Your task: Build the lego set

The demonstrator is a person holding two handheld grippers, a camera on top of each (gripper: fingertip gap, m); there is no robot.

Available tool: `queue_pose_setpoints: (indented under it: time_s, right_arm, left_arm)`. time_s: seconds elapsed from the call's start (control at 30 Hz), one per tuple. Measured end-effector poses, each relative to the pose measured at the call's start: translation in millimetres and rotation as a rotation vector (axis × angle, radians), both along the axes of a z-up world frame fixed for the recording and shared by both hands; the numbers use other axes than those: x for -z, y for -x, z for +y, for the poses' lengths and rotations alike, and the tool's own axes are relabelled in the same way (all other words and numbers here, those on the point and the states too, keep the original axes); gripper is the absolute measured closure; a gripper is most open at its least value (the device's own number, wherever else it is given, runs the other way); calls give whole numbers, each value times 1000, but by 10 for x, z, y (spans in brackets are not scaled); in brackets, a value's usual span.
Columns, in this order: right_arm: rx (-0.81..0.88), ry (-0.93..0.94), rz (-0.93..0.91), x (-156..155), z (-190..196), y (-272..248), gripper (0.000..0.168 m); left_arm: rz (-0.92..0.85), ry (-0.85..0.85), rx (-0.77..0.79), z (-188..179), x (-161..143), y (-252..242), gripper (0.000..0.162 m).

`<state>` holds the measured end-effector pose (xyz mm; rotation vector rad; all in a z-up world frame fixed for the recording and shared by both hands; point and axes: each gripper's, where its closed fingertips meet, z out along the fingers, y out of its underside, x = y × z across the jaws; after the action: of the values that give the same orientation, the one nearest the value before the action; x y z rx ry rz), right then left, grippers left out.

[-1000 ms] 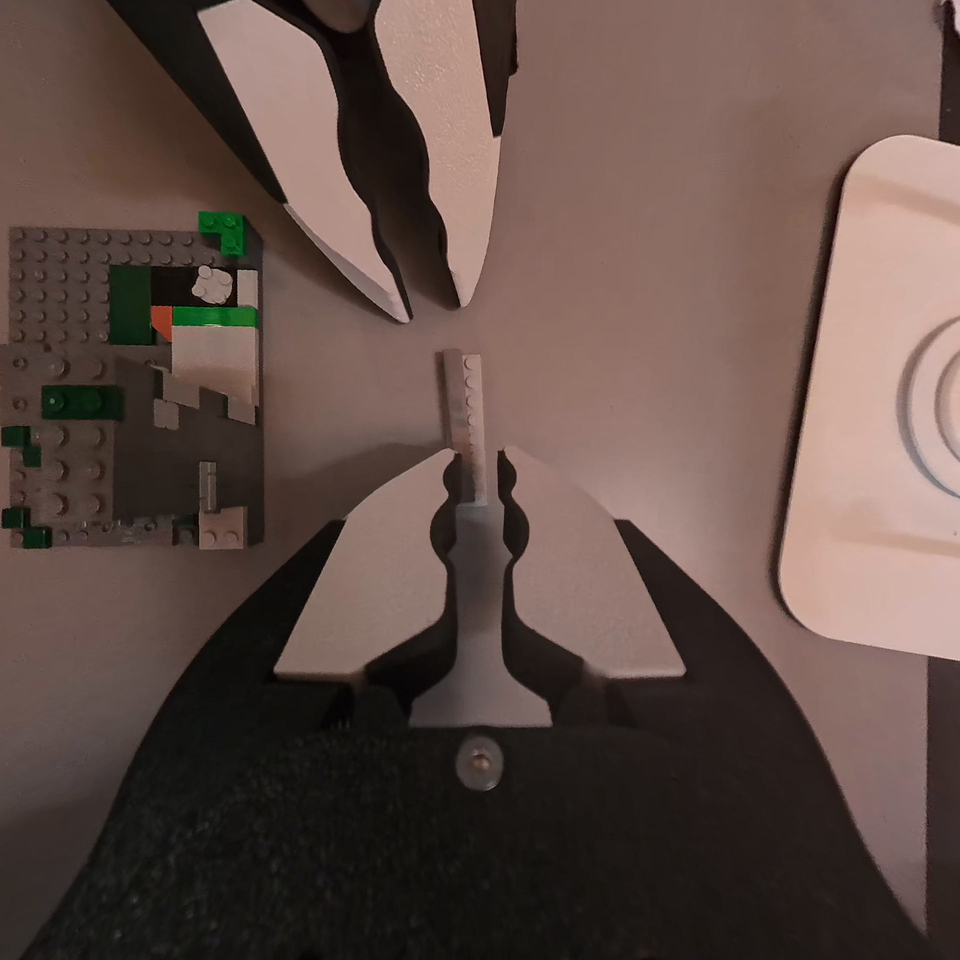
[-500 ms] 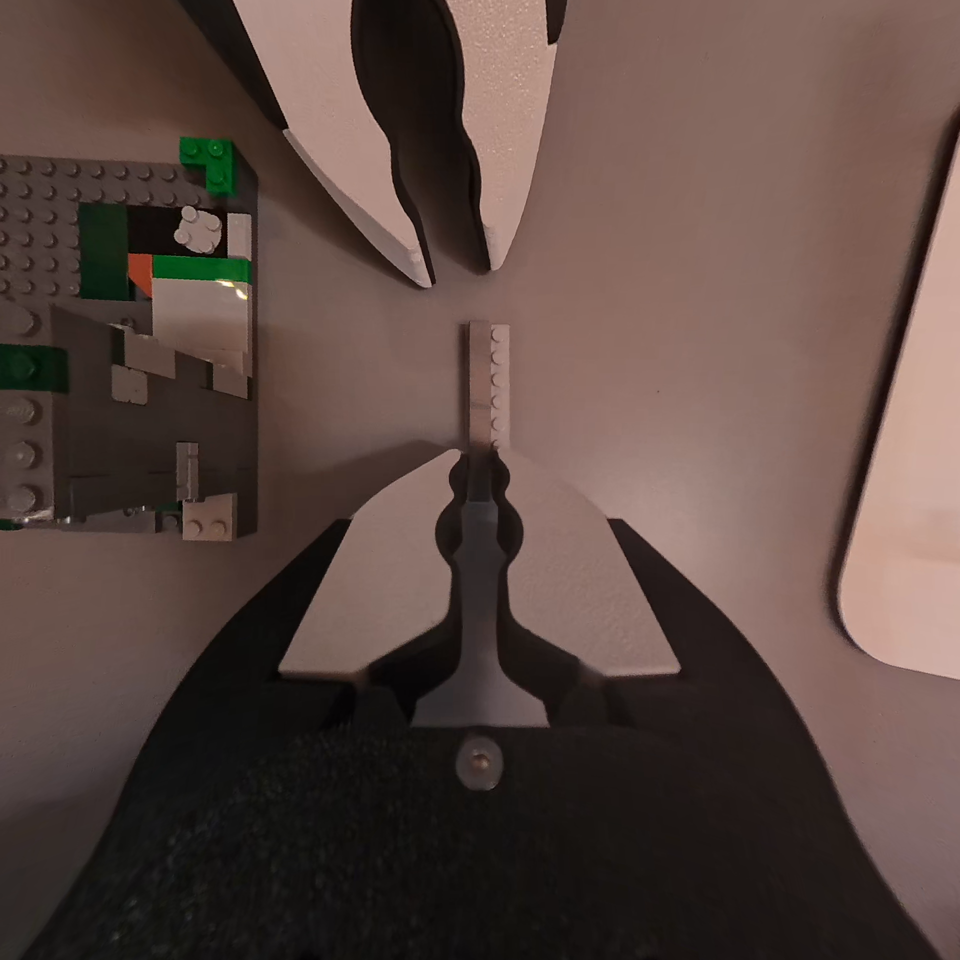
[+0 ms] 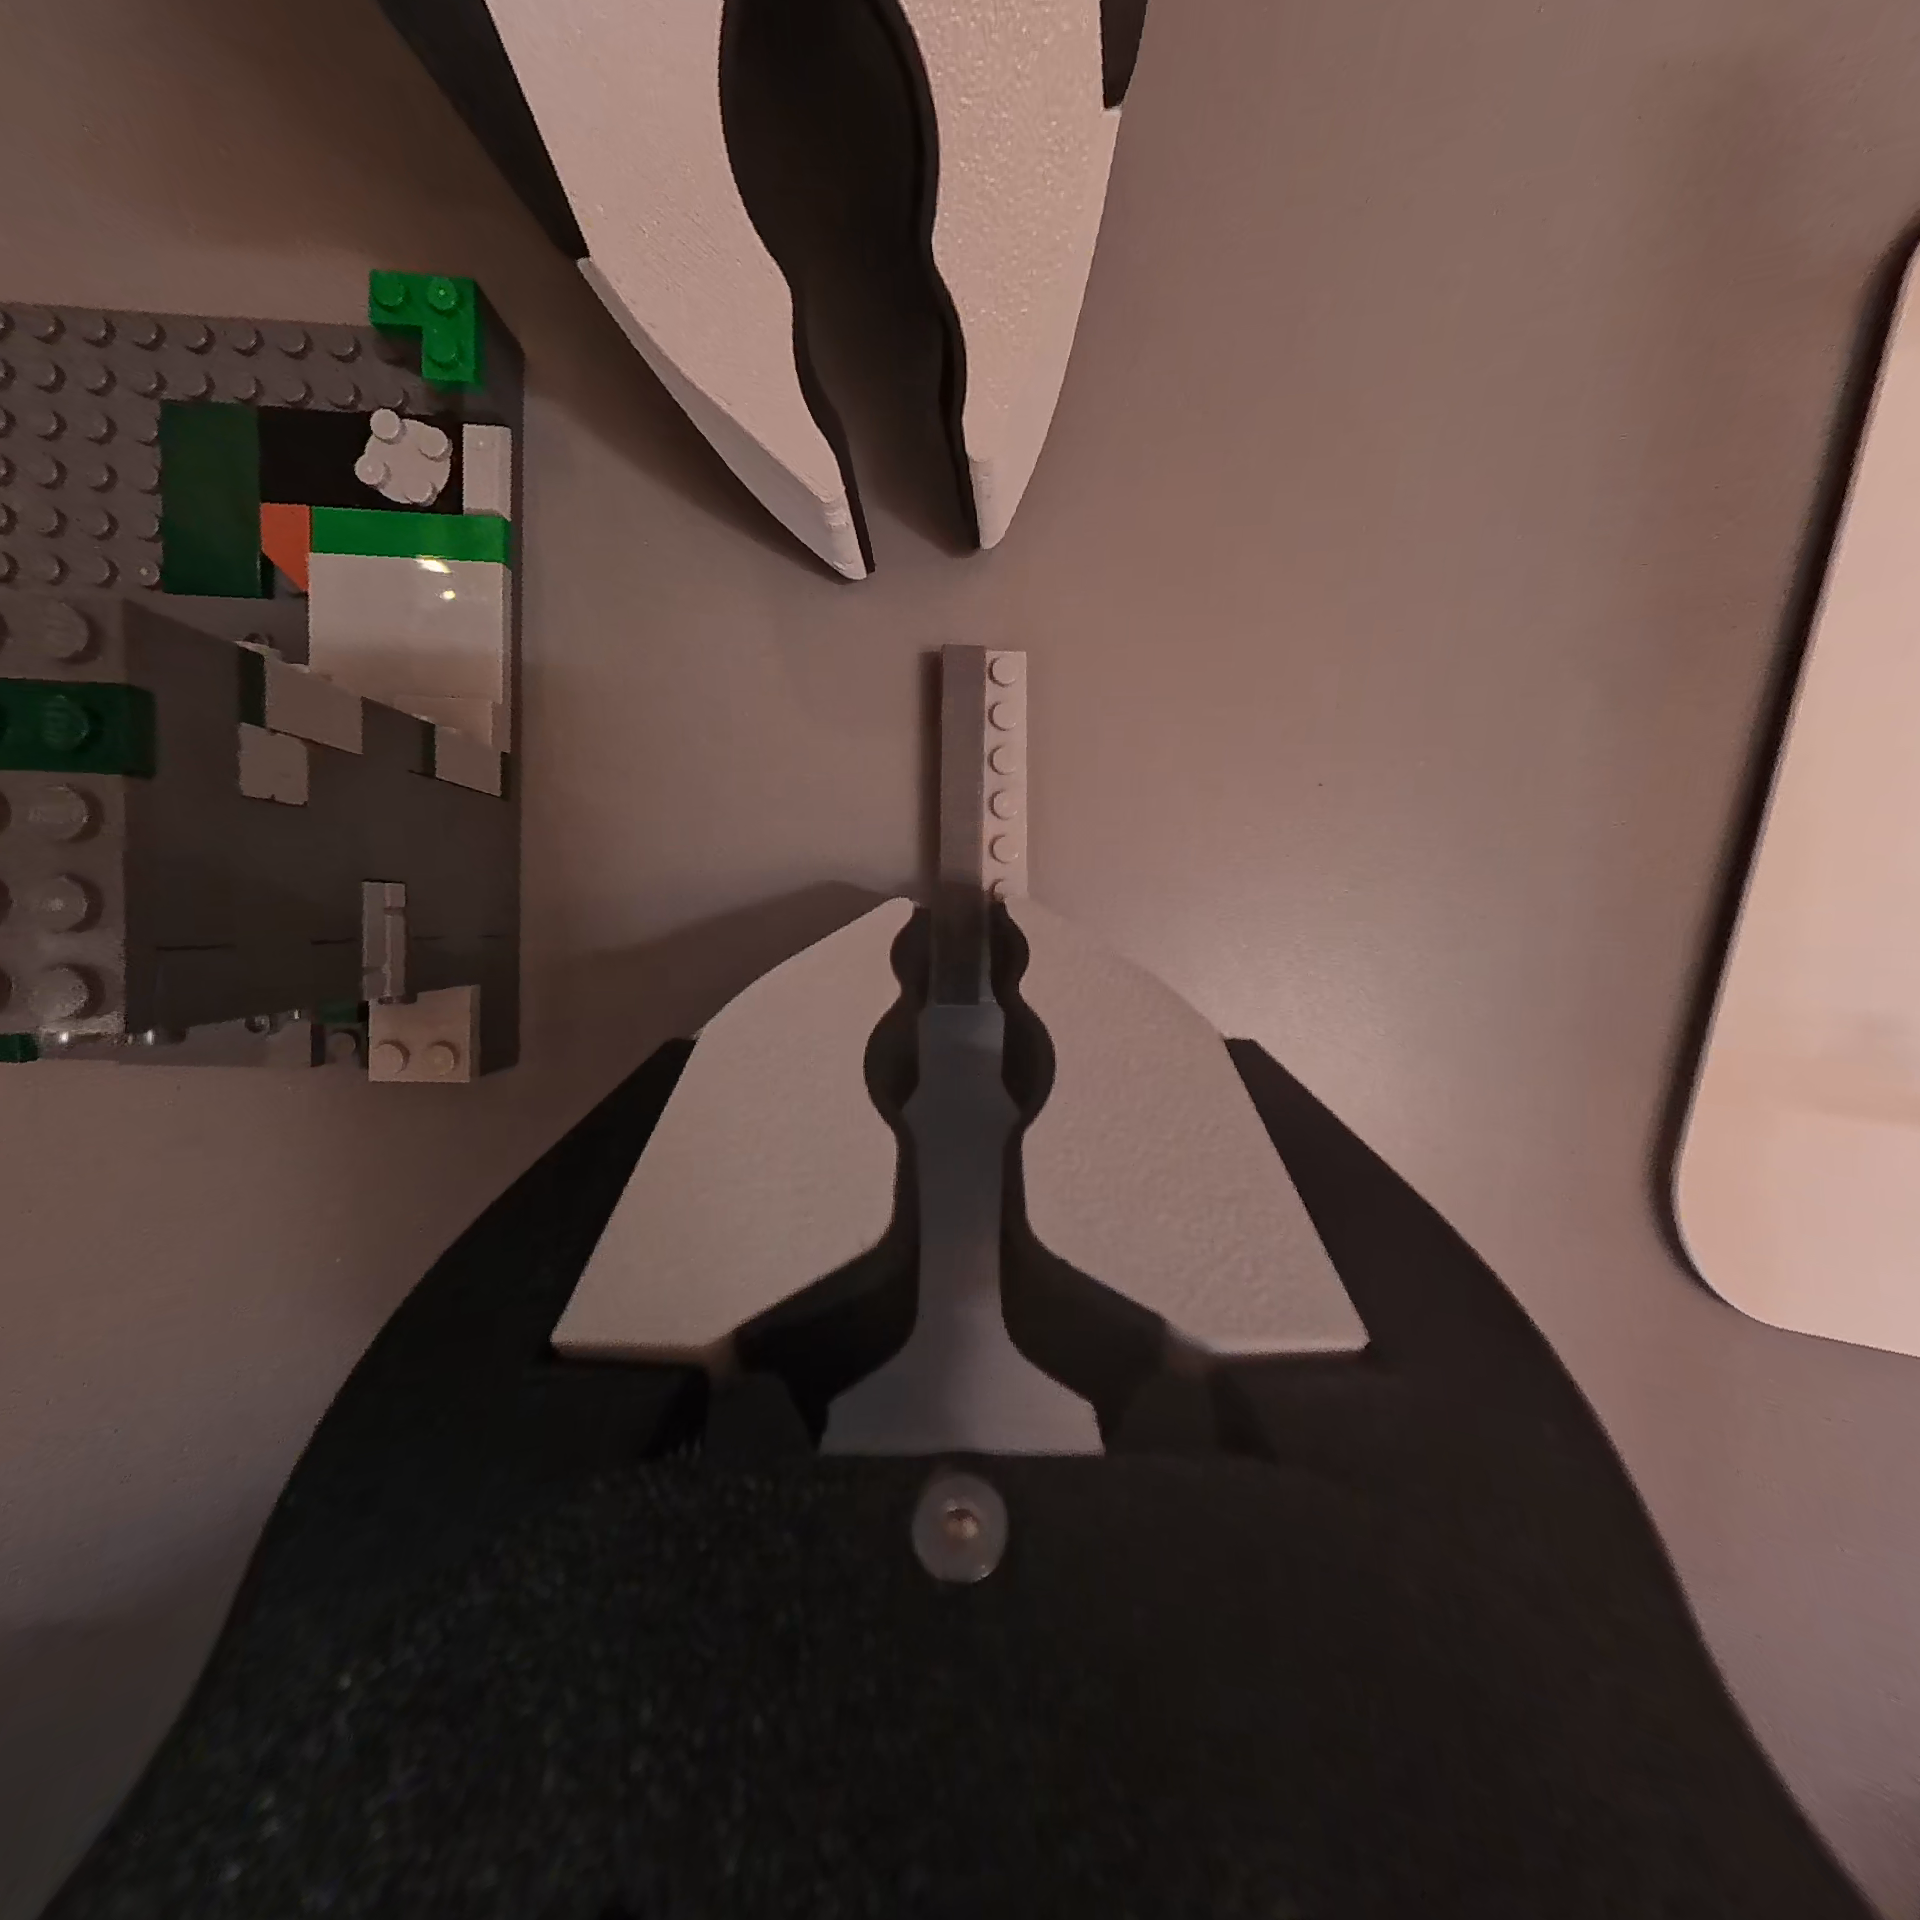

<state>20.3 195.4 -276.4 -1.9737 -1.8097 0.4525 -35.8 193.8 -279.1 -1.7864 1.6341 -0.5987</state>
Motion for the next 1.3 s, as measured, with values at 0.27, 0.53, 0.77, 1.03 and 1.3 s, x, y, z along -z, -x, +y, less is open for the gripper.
queue_pose_setpoints:
  time_s: [0.27,0.53,0.77,1.03,1.3]
  right_arm:
    - [17,26,-15,-38,47,-30,144]
    - [10,60,-12,54,46,21,153]
    - [12,38,10,31,51,12,153]
    - [-8,6,106,-342,-65,54,153]
    - [-58,11,169,-690,-280,146,153]
  left_arm:
    - [1,-2,3,-3,0,-9,144]
    - [2,-4,0,3,-1,15,144]
    - [-28,20,-6,-2,-28,0,142]
    - [-290,117,-7,-37,-406,-126,125]
    - [-413,23,123,-311,-745,-258,134]
